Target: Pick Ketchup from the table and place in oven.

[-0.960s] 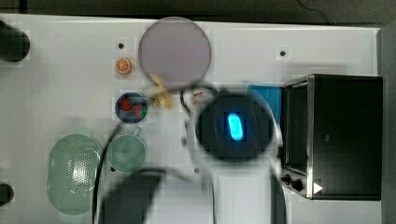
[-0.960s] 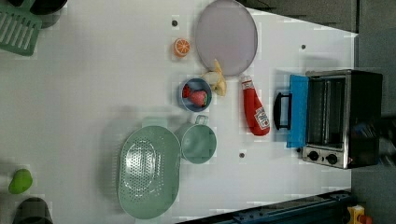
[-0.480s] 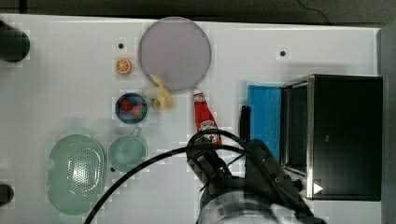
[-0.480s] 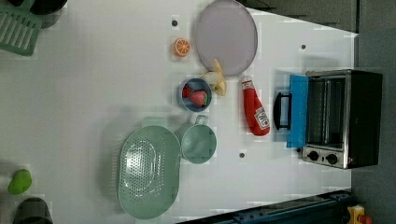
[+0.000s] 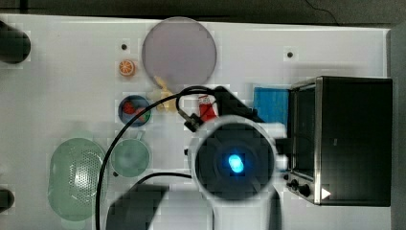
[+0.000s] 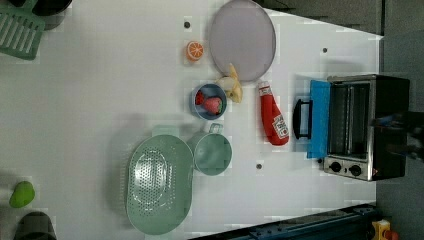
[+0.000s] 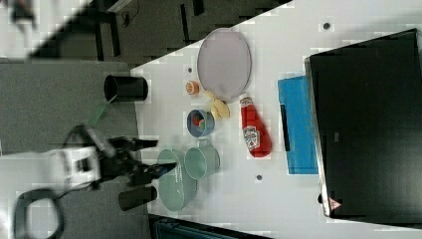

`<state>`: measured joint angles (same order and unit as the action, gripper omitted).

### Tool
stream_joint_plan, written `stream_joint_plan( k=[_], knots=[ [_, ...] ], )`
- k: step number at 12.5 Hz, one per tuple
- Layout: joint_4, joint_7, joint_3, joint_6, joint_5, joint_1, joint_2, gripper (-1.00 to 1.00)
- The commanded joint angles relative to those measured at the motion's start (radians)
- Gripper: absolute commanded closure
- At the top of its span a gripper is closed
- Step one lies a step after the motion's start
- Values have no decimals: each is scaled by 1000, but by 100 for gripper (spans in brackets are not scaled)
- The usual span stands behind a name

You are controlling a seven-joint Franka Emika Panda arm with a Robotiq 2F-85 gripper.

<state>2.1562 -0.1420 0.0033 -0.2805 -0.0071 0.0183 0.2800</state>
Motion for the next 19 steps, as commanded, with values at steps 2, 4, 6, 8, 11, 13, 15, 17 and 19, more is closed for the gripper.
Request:
stream_joint_plan(
  k=[2,4,6,8,11,13,15,17,19],
  knots=[
    [82,-413,-23,-128,-1,-7,-58,-100],
    [127,-589,-25,-210,-1,-6,-106,-100],
    [173,-708,-25,-309,-1,-6,-164,-100],
    [212,-809,-26,-420,-1,-5,-232,-100],
    [238,-898,-26,-599,-1,-5,-357,-100],
    [239,-915,-26,-695,-1,-5,-442,-100],
    [239,-915,-27,-778,-1,-3,-517,-100],
    [239,-915,-27,-817,-1,1,-577,-100],
    [238,-914,-27,-844,-1,4,-620,-100]
  ],
)
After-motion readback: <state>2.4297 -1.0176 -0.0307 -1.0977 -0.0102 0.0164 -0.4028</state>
